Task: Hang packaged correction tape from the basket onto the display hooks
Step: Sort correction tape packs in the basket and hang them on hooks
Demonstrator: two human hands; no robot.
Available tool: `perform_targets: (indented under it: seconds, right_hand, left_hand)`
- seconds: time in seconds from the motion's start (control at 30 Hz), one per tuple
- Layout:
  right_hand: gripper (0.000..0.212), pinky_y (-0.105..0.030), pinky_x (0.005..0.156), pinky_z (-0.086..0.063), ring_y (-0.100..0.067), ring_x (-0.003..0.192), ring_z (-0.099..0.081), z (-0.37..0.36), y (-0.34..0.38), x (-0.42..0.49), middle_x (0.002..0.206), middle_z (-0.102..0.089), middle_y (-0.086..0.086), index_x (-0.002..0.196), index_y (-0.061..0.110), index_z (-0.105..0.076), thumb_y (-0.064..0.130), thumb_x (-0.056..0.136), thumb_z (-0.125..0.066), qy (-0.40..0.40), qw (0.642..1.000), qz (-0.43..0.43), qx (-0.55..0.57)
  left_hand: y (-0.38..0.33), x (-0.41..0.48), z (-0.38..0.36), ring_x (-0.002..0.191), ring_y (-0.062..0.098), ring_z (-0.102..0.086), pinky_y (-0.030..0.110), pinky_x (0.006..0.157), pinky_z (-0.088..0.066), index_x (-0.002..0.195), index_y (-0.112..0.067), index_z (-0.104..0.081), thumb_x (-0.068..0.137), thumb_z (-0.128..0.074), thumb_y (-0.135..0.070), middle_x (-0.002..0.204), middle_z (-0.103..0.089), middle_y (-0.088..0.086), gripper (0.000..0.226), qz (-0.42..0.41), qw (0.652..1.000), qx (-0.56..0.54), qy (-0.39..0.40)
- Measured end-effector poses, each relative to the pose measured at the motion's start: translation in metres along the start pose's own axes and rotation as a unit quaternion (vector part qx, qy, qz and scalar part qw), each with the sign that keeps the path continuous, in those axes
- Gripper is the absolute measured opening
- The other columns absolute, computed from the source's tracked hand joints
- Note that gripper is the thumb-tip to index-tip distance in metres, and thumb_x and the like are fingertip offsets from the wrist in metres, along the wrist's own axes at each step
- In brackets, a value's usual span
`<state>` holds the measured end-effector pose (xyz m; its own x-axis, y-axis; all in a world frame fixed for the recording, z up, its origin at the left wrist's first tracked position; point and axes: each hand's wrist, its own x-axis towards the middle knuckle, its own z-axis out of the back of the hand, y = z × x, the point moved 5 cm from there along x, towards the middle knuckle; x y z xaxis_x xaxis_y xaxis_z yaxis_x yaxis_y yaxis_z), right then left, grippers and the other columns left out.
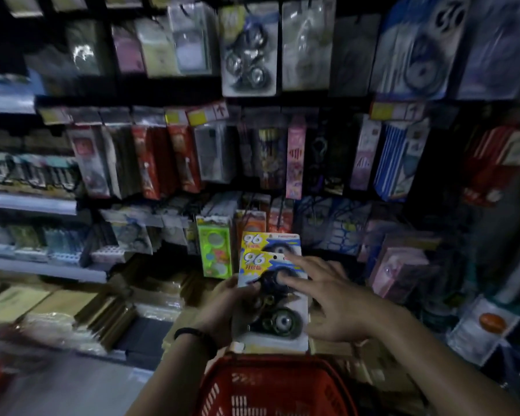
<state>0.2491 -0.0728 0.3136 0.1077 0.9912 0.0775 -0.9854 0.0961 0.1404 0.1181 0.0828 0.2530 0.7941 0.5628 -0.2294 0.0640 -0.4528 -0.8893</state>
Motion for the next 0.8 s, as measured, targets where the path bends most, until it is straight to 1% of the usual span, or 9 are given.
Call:
perform_targets:
  seconds: [0.07, 0.1, 0.17, 0.27, 0.37, 0.43, 0.57, 0.67, 0.8]
  right_hand:
    - [0.109, -0.032, 0.121, -0.001, 0.0, 0.152, 0.02, 0.027, 0.011, 0.005, 0.168, 0.022, 0.023, 0.165, 0.037, -0.009, 0.072, 0.08, -0.068, -0.024, 1.0, -0.004, 0.013]
    - [0.113, -0.03, 0.121, 0.0, -0.001, 0.153, 0.018, 0.041, 0.015, 0.009, 0.169, 0.02, 0.022, 0.165, 0.036, -0.009, 0.076, 0.078, -0.069, -0.052, 0.999, -0.006, 0.006]
    - [0.116, -0.03, 0.123, -0.004, -0.006, 0.156, 0.007, 0.062, 0.019, 0.02, 0.171, 0.009, 0.017, 0.165, 0.033, -0.014, 0.076, 0.074, -0.072, -0.108, 0.994, 0.0, -0.027]
    - [0.119, -0.038, 0.126, -0.014, -0.015, 0.155, -0.01, 0.092, 0.02, 0.031, 0.17, -0.008, 0.009, 0.164, 0.029, -0.019, 0.075, 0.068, -0.071, -0.154, 0.985, 0.007, -0.073]
    - [0.119, -0.025, 0.123, -0.014, -0.015, 0.152, -0.02, 0.122, 0.019, 0.041, 0.164, -0.02, 0.007, 0.163, 0.026, -0.027, 0.075, 0.064, -0.071, -0.202, 0.975, 0.022, -0.088]
    - [0.119, -0.02, 0.121, -0.012, -0.012, 0.152, -0.016, 0.142, 0.018, 0.049, 0.164, -0.018, 0.009, 0.164, 0.027, -0.026, 0.075, 0.064, -0.071, -0.218, 0.972, 0.025, -0.088]
    - [0.121, -0.033, 0.121, -0.035, -0.012, 0.152, -0.02, 0.178, 0.011, 0.072, 0.162, -0.022, 0.011, 0.163, 0.027, -0.028, 0.078, 0.061, -0.071, -0.249, 0.965, 0.013, -0.079]
    - [0.12, -0.034, 0.119, -0.038, -0.017, 0.147, -0.03, 0.204, 0.006, 0.094, 0.159, -0.03, 0.005, 0.16, 0.024, -0.036, 0.075, 0.058, -0.073, -0.275, 0.956, 0.018, -0.095]
    - [0.116, -0.043, 0.112, -0.047, -0.02, 0.149, -0.025, 0.245, 0.005, 0.128, 0.159, -0.028, 0.002, 0.158, 0.024, -0.038, 0.077, 0.059, -0.069, -0.294, 0.946, 0.021, -0.135]
  left_hand:
    - [-0.024, 0.0, -0.01, 0.07, 0.022, -0.071, 0.032, 0.055, -0.058, 0.124, 0.001, -0.063, 0.099, -0.062, 0.002, 0.095, -0.073, 0.017, 0.025, -0.029, 1.0, -0.009, 0.004]
    - [-0.038, -0.001, -0.016, 0.078, 0.026, -0.076, 0.036, 0.062, -0.061, 0.126, 0.0, -0.064, 0.098, -0.063, 0.001, 0.101, -0.077, 0.017, 0.028, -0.044, 0.999, -0.008, 0.009]
    - [-0.064, -0.005, -0.023, 0.101, 0.036, -0.076, 0.047, 0.08, -0.063, 0.13, -0.003, -0.065, 0.095, -0.069, -0.002, 0.116, -0.078, 0.021, 0.035, -0.08, 0.997, 0.01, 0.003]
    - [-0.1, -0.007, -0.031, 0.11, 0.042, -0.074, 0.06, 0.097, -0.059, 0.128, -0.005, -0.07, 0.092, -0.075, -0.004, 0.118, -0.077, 0.024, 0.037, -0.134, 0.99, 0.038, -0.01]
    - [-0.134, -0.016, -0.042, 0.116, 0.044, -0.072, 0.07, 0.106, -0.051, 0.128, -0.007, -0.07, 0.093, -0.077, -0.013, 0.122, -0.076, 0.022, 0.036, -0.18, 0.983, 0.043, 0.006]
    - [-0.157, -0.024, -0.044, 0.116, 0.042, -0.073, 0.07, 0.104, -0.052, 0.128, -0.012, -0.072, 0.098, -0.071, -0.019, 0.125, -0.076, 0.019, 0.031, -0.203, 0.978, 0.048, 0.006]
    - [-0.207, -0.037, -0.04, 0.108, 0.035, -0.078, 0.066, 0.093, -0.06, 0.124, -0.021, -0.073, 0.104, -0.064, -0.02, 0.119, -0.08, 0.01, 0.022, -0.265, 0.961, 0.072, -0.022]
    - [-0.24, -0.035, -0.026, 0.102, 0.032, -0.079, 0.062, 0.087, -0.063, 0.119, -0.024, -0.074, 0.101, -0.068, -0.022, 0.114, -0.081, 0.006, 0.019, -0.314, 0.945, 0.077, -0.057]
    - [-0.279, -0.026, -0.009, 0.108, 0.029, -0.077, 0.047, 0.09, -0.06, 0.11, -0.027, -0.077, 0.1, -0.07, -0.015, 0.108, -0.083, 0.001, 0.018, -0.394, 0.905, 0.102, -0.123]
